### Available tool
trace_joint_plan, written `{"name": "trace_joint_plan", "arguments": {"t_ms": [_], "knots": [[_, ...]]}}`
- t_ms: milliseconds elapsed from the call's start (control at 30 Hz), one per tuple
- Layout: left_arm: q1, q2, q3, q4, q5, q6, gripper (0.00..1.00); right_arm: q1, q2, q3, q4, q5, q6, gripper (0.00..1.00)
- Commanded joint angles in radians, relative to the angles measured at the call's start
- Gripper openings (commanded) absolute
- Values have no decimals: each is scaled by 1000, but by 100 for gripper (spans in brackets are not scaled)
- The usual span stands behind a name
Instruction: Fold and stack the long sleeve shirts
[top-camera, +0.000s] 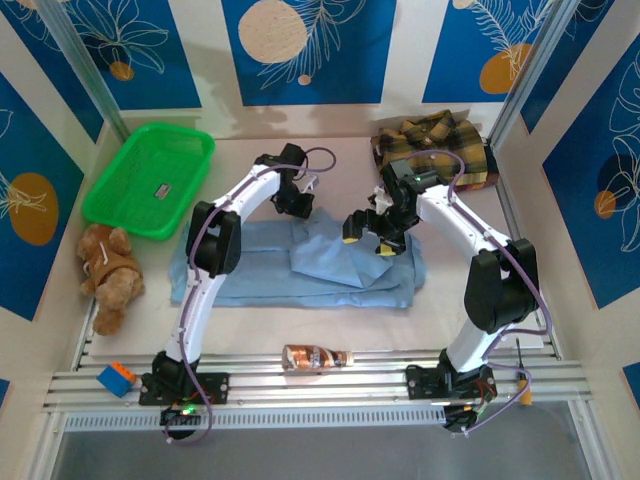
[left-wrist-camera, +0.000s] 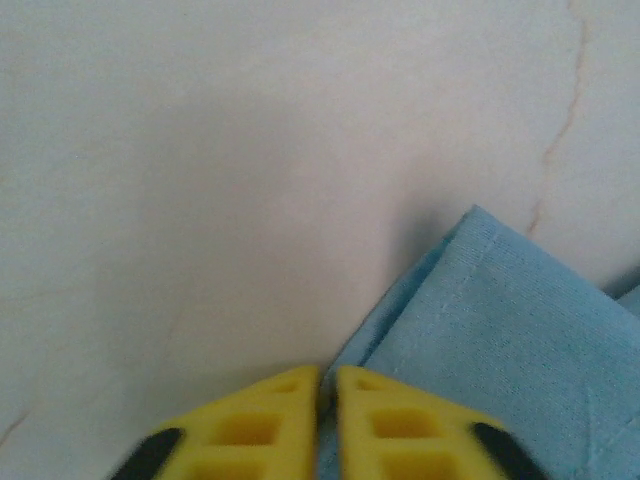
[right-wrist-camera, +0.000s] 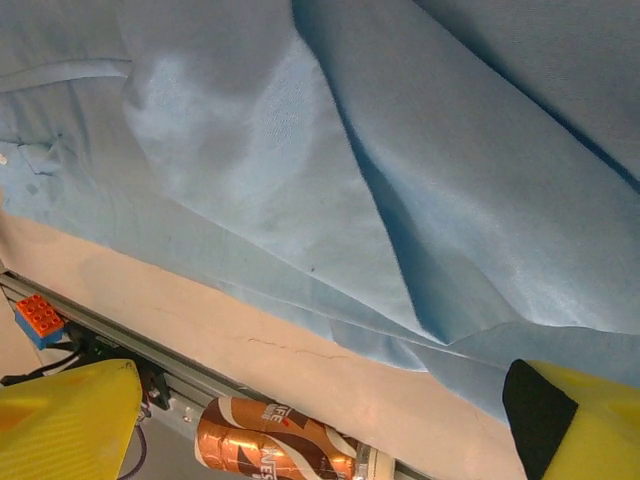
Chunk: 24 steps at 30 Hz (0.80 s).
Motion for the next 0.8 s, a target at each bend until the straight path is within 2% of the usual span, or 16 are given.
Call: {"name": "trace_joint_plan", "arguments": {"t_ms": [0,200,400,600,767], "knots": [[-11,-15,-18,-23,53,20,3,3,-25,-14,11,8,21,94],[-1,-100,-16,-3,22,-18,0,3,-15,-19,32,23,37,94],[10,-244,-89,38,-8,-70,0,6,4,-12,45,26,54,93],[54,-420,-277,124,-45,-152,0,16,27,-5,59,24,60,93],[142,-561,-447,185,-66,-222,0,30,44,13,64,9,53,93]]}}
